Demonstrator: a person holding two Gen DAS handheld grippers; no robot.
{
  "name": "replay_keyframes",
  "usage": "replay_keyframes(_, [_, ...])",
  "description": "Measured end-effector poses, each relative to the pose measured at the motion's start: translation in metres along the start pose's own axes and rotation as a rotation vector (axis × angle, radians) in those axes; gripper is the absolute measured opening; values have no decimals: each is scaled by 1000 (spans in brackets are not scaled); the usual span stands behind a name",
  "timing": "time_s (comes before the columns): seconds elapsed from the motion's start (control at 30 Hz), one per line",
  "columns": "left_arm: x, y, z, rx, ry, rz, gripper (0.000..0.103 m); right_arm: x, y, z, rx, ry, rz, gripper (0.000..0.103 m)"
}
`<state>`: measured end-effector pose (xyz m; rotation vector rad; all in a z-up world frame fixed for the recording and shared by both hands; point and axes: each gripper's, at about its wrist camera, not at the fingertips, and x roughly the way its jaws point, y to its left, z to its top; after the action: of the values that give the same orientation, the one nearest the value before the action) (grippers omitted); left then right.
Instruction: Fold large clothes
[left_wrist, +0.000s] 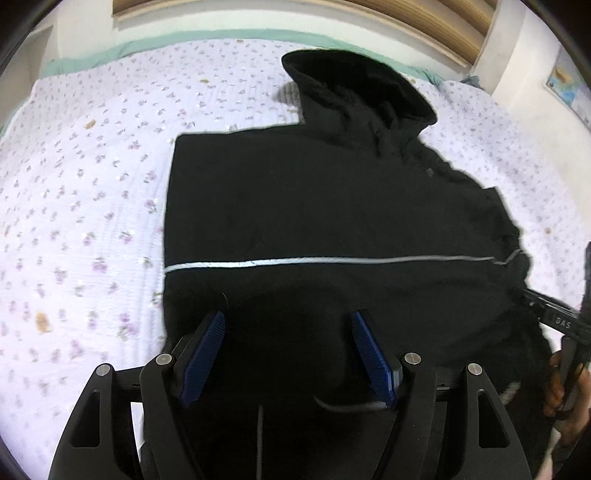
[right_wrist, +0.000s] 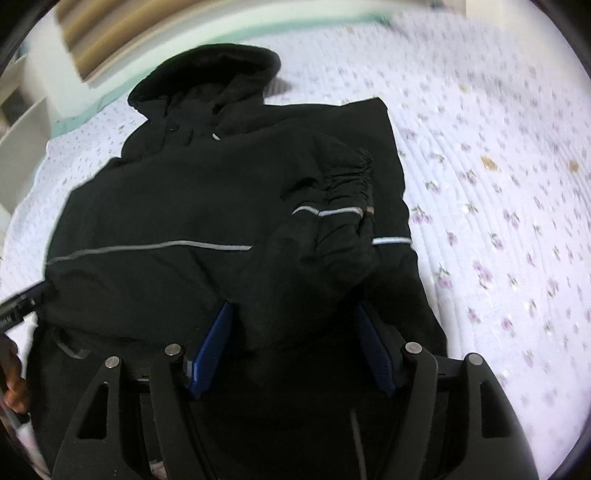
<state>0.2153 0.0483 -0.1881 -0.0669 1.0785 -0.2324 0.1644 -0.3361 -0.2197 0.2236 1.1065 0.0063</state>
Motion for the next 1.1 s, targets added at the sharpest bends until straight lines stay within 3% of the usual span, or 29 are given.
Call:
replay_keyframes(0.13, [-47,-5,34,-1,-13,-6,73,-47,7,32,-5,9,-10,72])
replay_keyframes(0.23, [-76,-9,76,-14,-82,-28,73,-73,13,65,-36,-32,-43,72])
replay_keyframes(0.37, [-92,-15,128,-42,-134,-28,73,-95,14,114,20,-74,-27,72])
replay_keyframes(0.47, [-86,-17,170,-41,-126,-55,73,-103,21,146,32,-114,0,72])
replay_keyframes(0.6, [-49,-13,221,-49,-97,-58,73,-83,34,192,25,-137,-18,72])
replay_keyframes(0.73, [20,-6,266,-64,-30,-14,73,-22,37,237,56,-81,-8,72])
replay_keyframes(0.87, [81,4,291,-99,3,-12,73,46,34,272,62,-21,-13,72])
replay_keyframes(1.1, [165,7,318,-120,65,-28,73,120,21,310,85,17,-10,72])
